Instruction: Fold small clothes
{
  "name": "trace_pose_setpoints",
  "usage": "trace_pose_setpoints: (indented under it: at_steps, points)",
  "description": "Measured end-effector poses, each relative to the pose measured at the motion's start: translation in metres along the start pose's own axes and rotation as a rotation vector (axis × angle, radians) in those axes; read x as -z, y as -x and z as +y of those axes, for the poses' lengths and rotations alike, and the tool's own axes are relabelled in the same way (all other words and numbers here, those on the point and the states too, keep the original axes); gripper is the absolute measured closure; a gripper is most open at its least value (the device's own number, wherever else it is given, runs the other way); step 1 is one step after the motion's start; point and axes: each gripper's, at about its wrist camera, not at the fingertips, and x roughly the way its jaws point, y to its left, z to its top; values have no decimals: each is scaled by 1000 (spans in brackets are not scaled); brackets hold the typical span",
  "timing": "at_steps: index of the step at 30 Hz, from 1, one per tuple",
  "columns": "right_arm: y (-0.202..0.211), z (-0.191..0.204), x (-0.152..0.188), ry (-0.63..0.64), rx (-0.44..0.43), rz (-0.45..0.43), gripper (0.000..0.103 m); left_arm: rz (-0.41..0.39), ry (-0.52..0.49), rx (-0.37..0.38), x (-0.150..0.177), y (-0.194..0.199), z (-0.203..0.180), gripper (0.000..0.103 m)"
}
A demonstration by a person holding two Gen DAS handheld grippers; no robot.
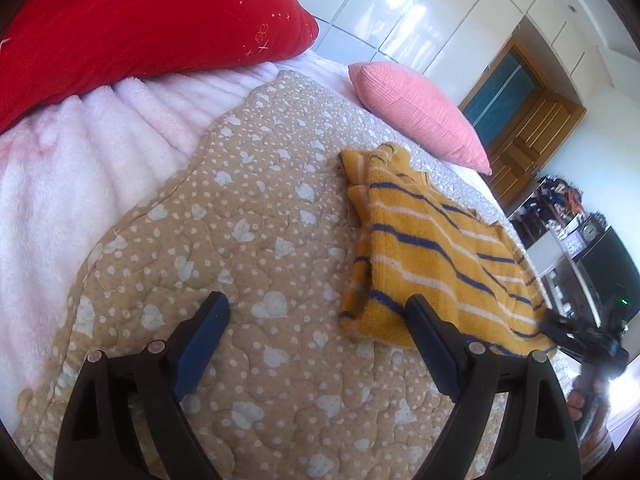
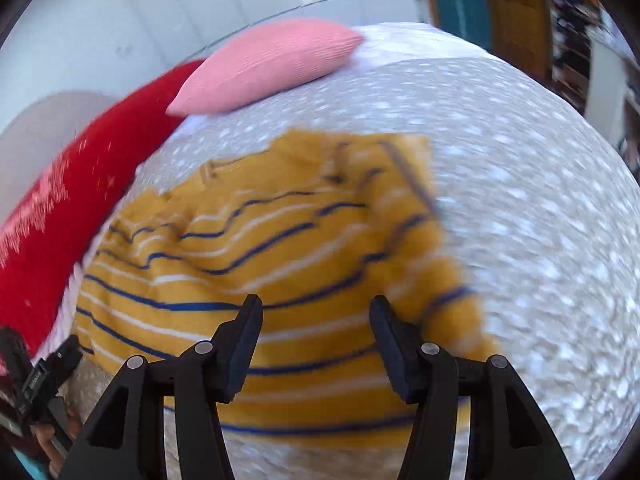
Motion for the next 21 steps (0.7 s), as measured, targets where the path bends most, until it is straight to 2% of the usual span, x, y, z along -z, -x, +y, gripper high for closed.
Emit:
trace_pose_setpoints:
  at_steps: [3, 8, 12, 18, 21]
  points:
    - [25, -21, 9, -36, 5, -70, 44, 18, -40, -44, -1, -5, -9, 11]
    - [32, -49, 25, -84, 41, -108, 41, 37, -86, -100, 0, -11, -17, 10]
    - [24, -76, 35, -159, -27, -103, 40, 45, -107, -127, 1, -13, -20, 10]
    - [16, -72, 35, -138, -50, -112, 28, 53, -132, -163, 2, -15, -25, 9]
    - [15, -72, 36, -134, -59, -118, 26, 56, -140, -177, 2, -16, -27, 9]
